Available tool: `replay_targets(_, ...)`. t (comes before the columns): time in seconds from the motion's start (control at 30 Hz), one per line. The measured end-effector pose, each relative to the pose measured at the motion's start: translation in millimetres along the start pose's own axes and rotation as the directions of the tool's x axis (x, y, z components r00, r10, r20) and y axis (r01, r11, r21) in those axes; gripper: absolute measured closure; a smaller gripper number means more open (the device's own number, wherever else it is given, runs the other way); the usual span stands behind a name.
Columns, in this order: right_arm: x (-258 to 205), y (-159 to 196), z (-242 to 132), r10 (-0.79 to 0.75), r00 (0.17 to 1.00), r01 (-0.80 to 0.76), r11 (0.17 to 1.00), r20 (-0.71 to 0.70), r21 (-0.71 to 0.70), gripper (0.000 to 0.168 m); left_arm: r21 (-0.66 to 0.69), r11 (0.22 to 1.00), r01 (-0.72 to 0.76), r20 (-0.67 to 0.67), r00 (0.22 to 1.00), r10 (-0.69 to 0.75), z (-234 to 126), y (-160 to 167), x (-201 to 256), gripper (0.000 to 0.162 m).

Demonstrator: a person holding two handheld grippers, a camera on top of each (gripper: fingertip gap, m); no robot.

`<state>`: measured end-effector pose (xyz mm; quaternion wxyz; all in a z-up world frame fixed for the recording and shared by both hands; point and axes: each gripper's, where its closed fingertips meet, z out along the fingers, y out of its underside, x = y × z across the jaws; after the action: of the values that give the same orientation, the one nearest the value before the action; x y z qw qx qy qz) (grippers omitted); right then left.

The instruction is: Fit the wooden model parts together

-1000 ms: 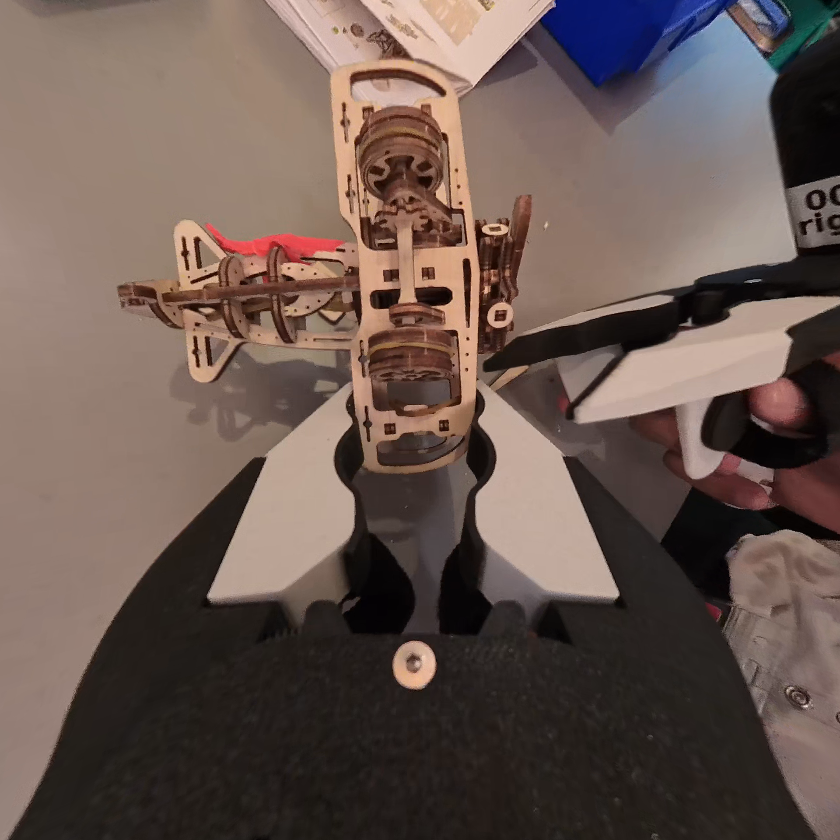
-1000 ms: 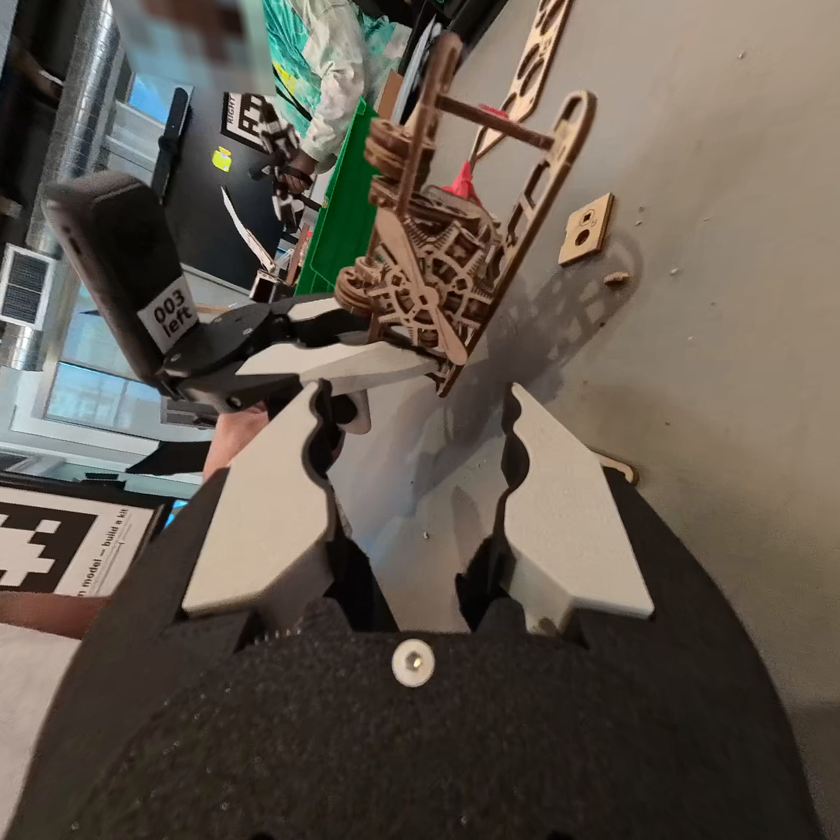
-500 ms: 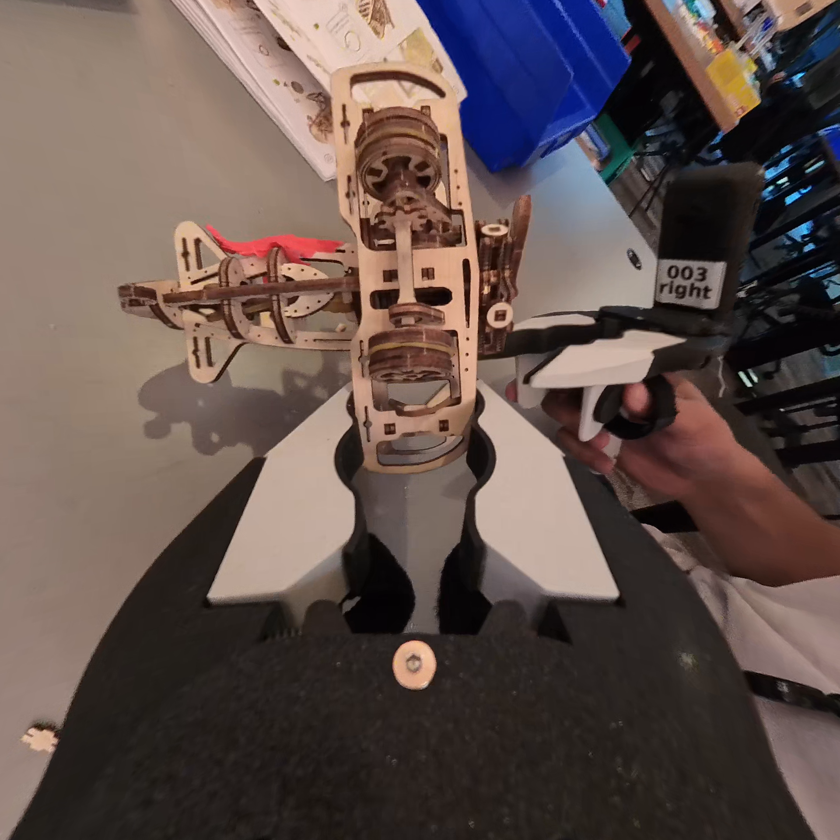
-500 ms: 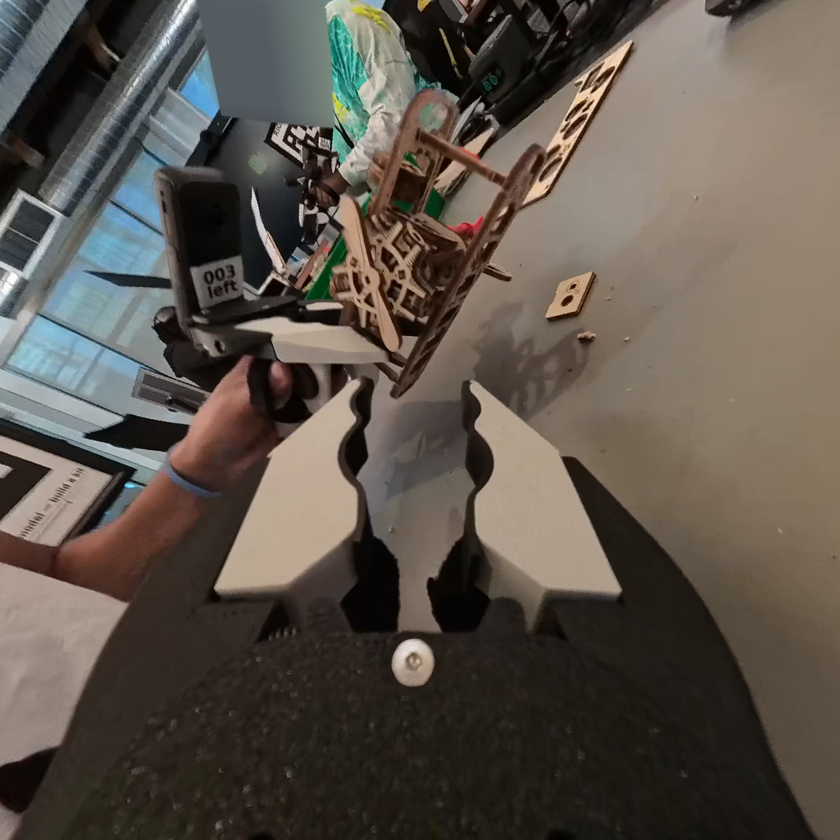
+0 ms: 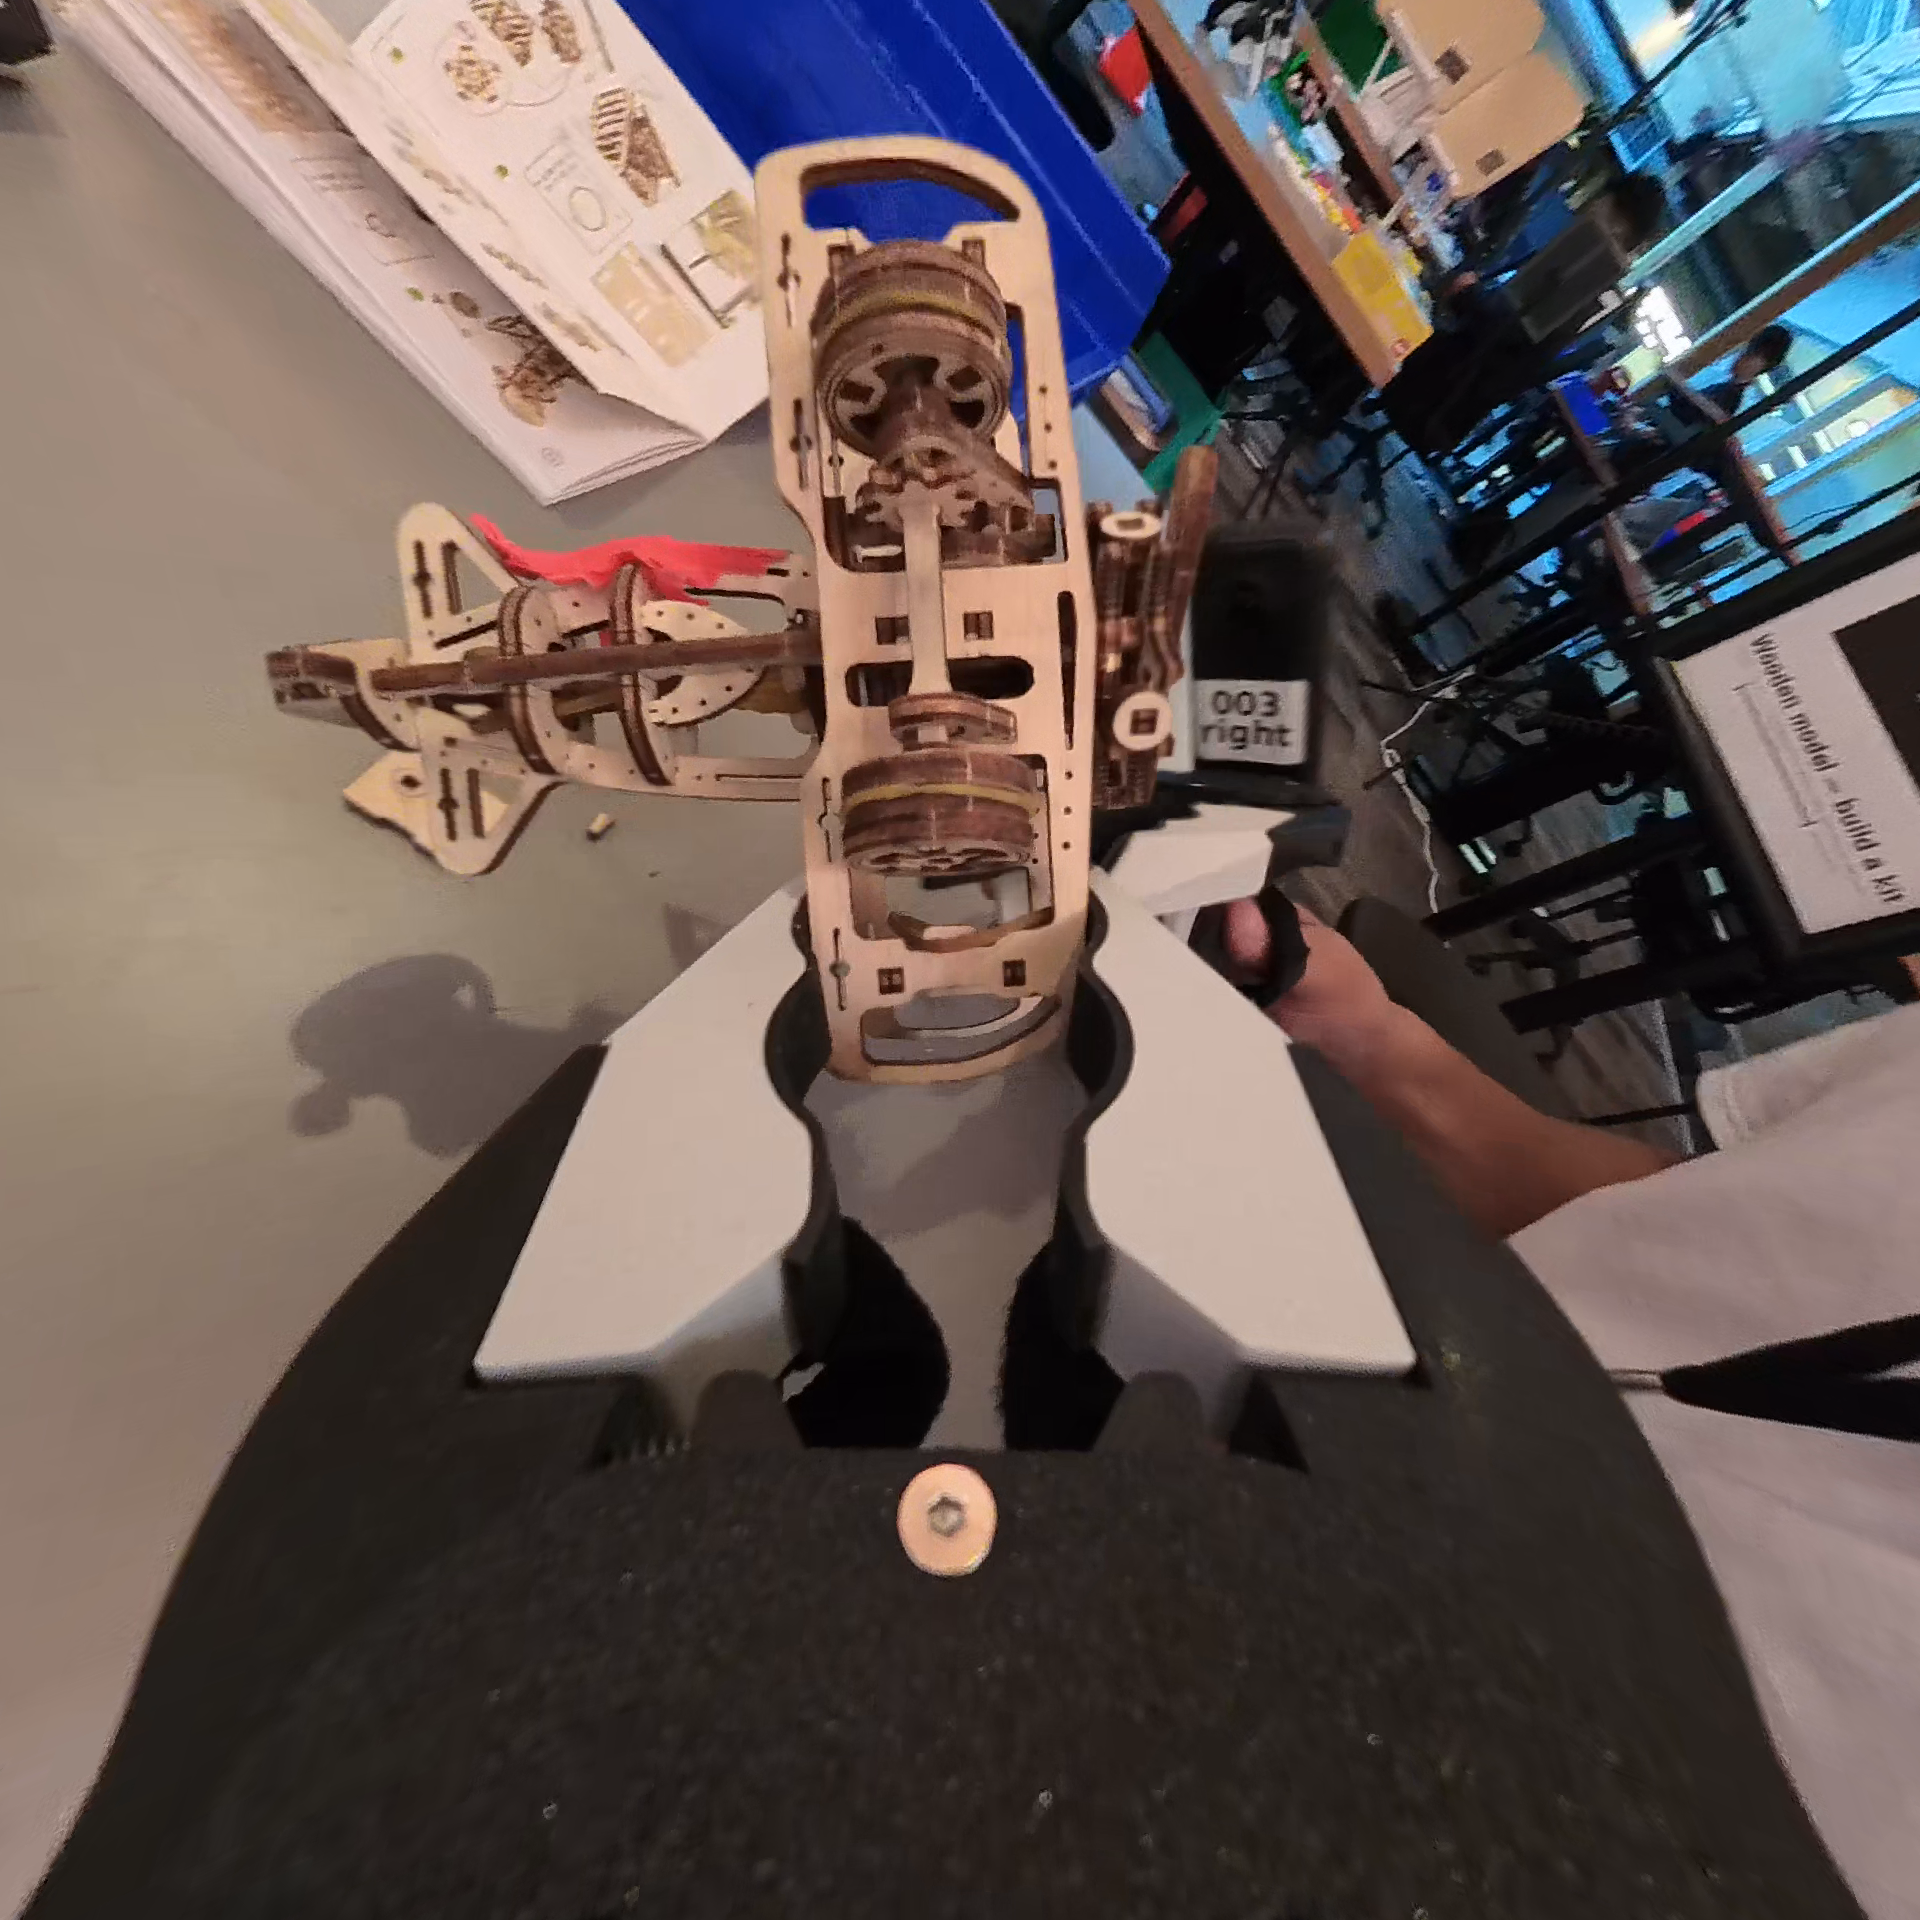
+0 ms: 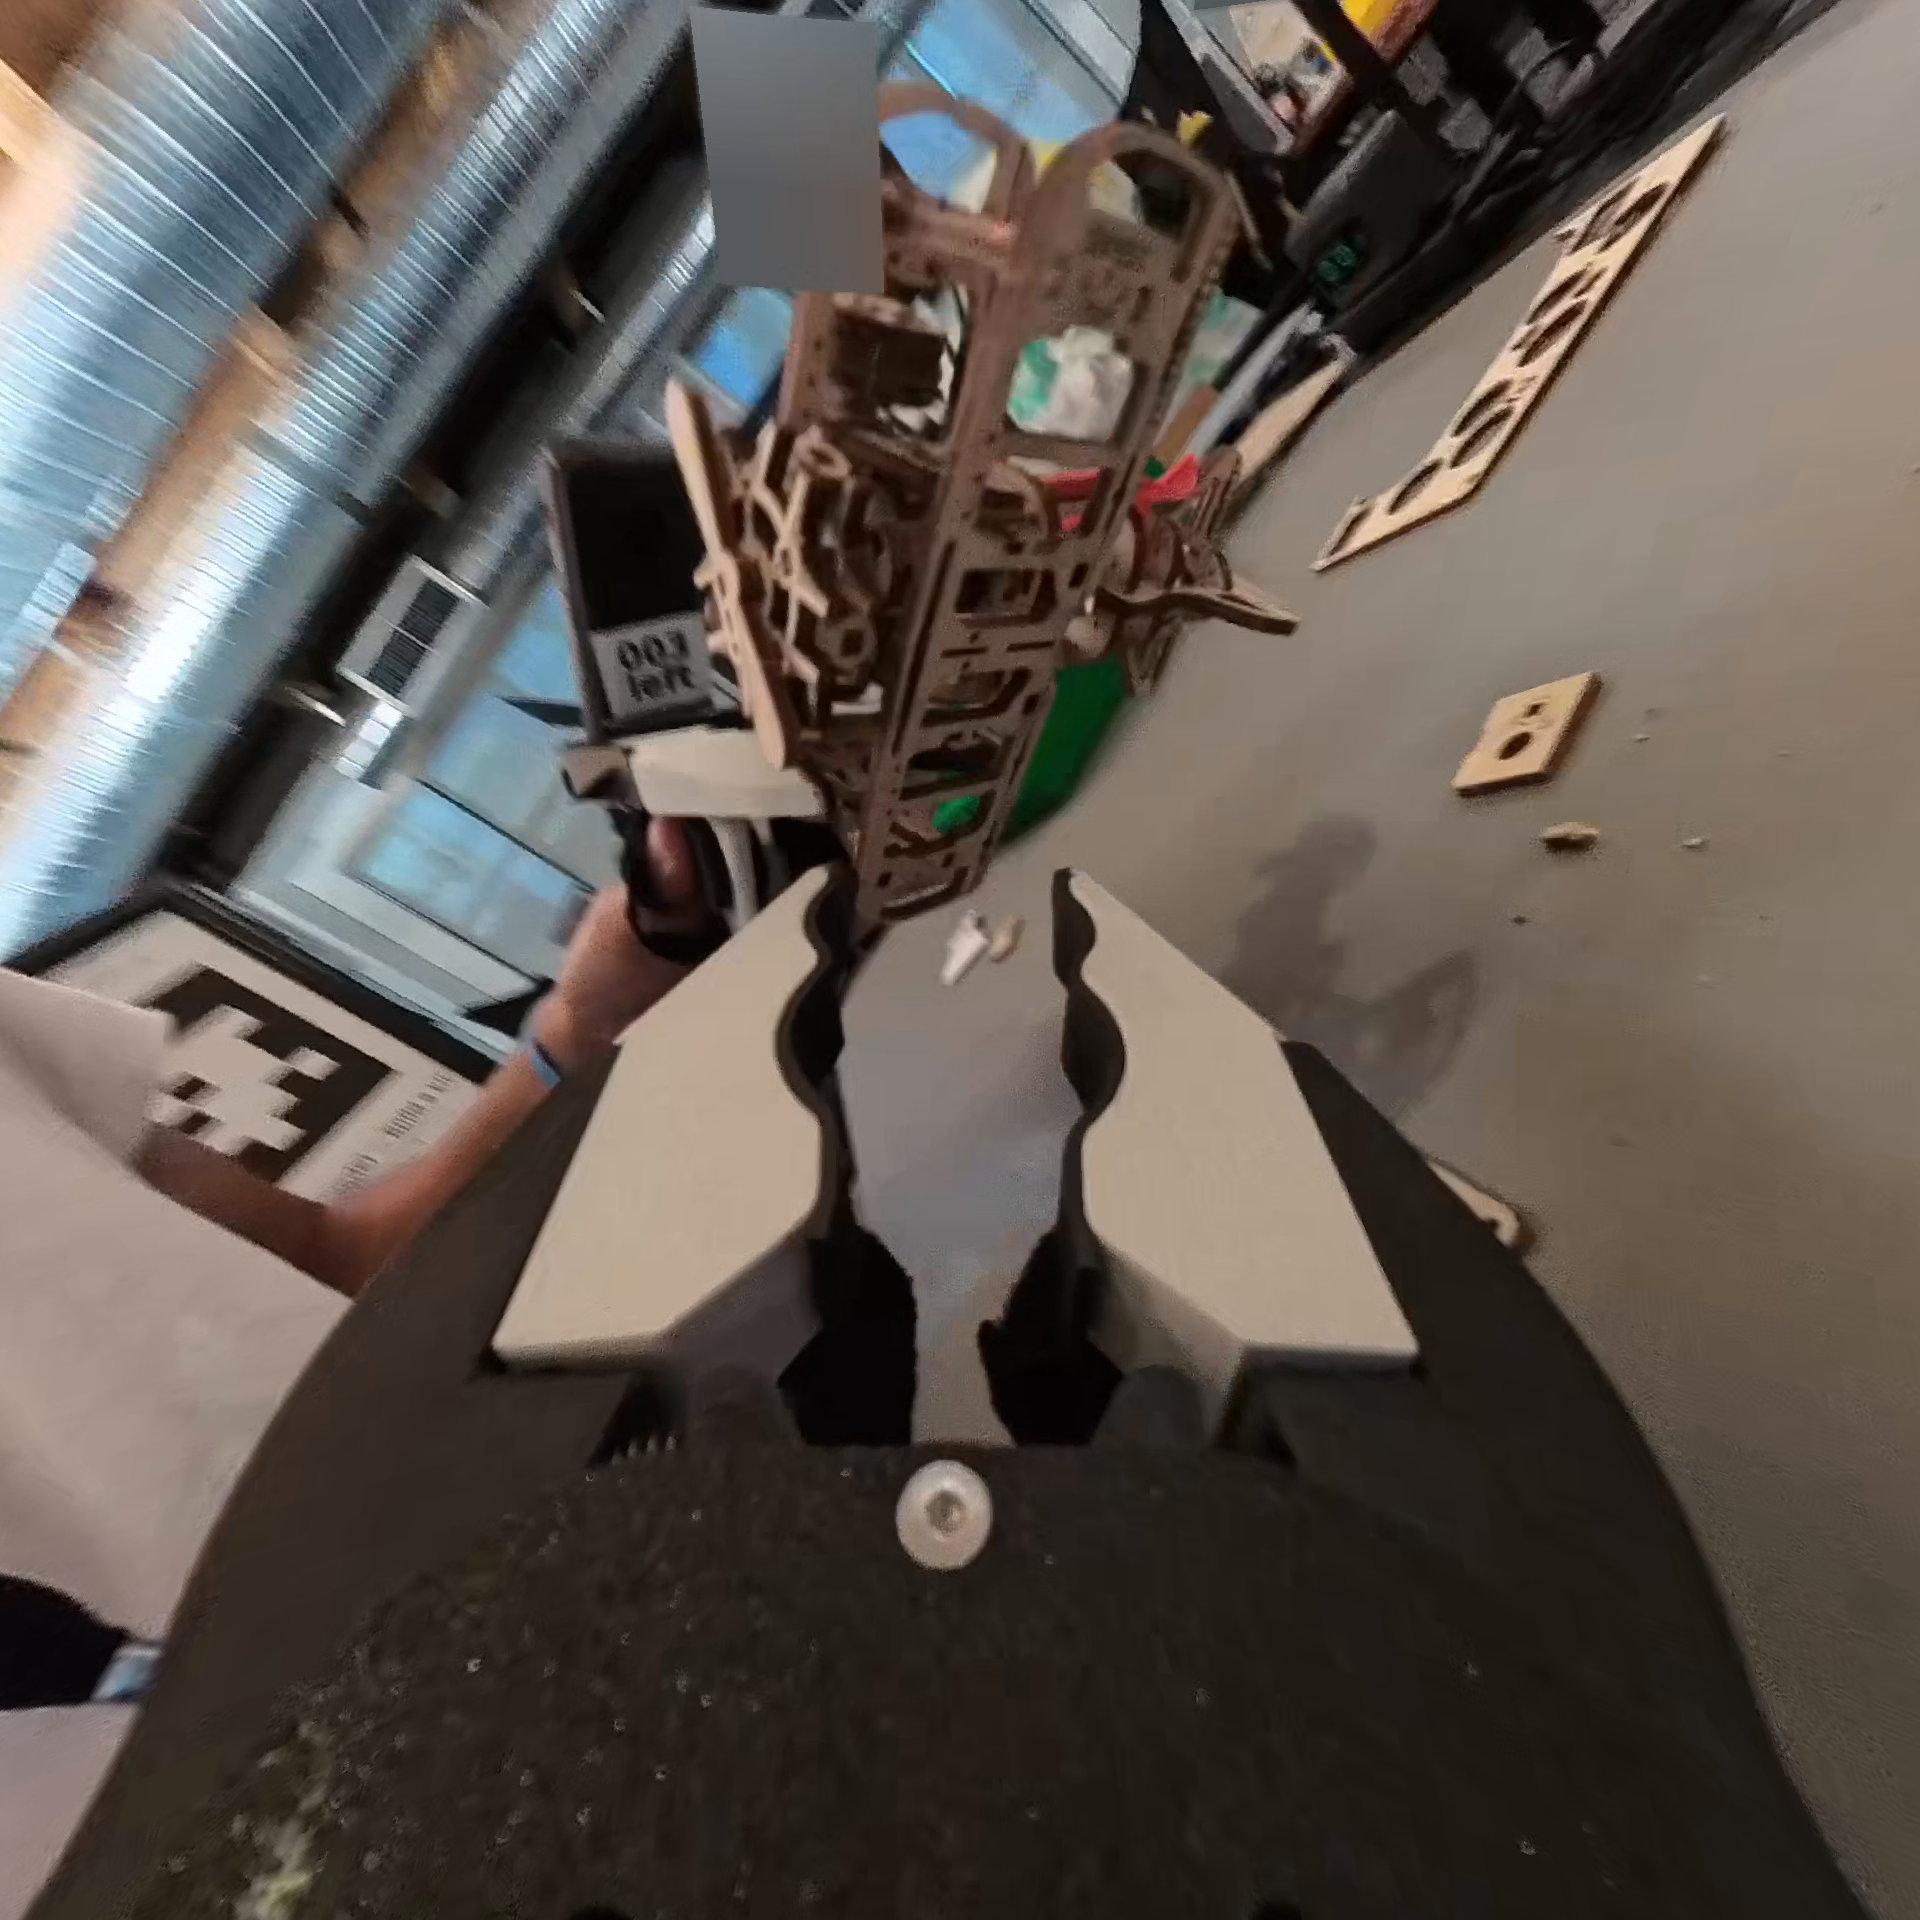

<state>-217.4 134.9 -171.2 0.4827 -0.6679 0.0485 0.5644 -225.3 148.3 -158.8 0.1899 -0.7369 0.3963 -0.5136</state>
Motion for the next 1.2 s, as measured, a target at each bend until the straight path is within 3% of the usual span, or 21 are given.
replay_targets(0.17,-10.9,-11.0,-0.9,0.099,0.988,-0.105,0.993,0.122,0.045,0.11,-0.022,1.0,0.007,-0.041,0.999,-0.008,4.4,0.8,17.9,0.121)
replay_targets(0.53,-35.7,-25.5,-13.2,0.23,0.898,-0.293,0.949,0.375,0.119,0.124,0.039,0.987,0.159,-0.231,0.962,-0.146,15.3,-10.1,47.8,0.121)
replay_targets(0.73,-34.6,-22.0,-15.4,0.275,0.879,-0.335,0.937,0.388,0.095,0.127,0.041,0.986,0.159,-0.204,0.968,-0.148,17.2,-4.9,47.0,0.121)
replay_targets(0.9,-33.4,-18.9,-12.4,0.387,0.812,-0.46,0.885,0.437,0.07,0.128,0.012,0.997,0.079,-0.148,0.986,-0.076,13.9,0.6,45.3,0.116)
replay_targets(1.2,-27.8,-15.0,-14.1,0.41,0.808,-0.467,0.884,0.422,0.036,0.128,-0.033,0.994,-0.103,-0.071,0.992,0.1,-18.7,5.0,37.9,0.115)
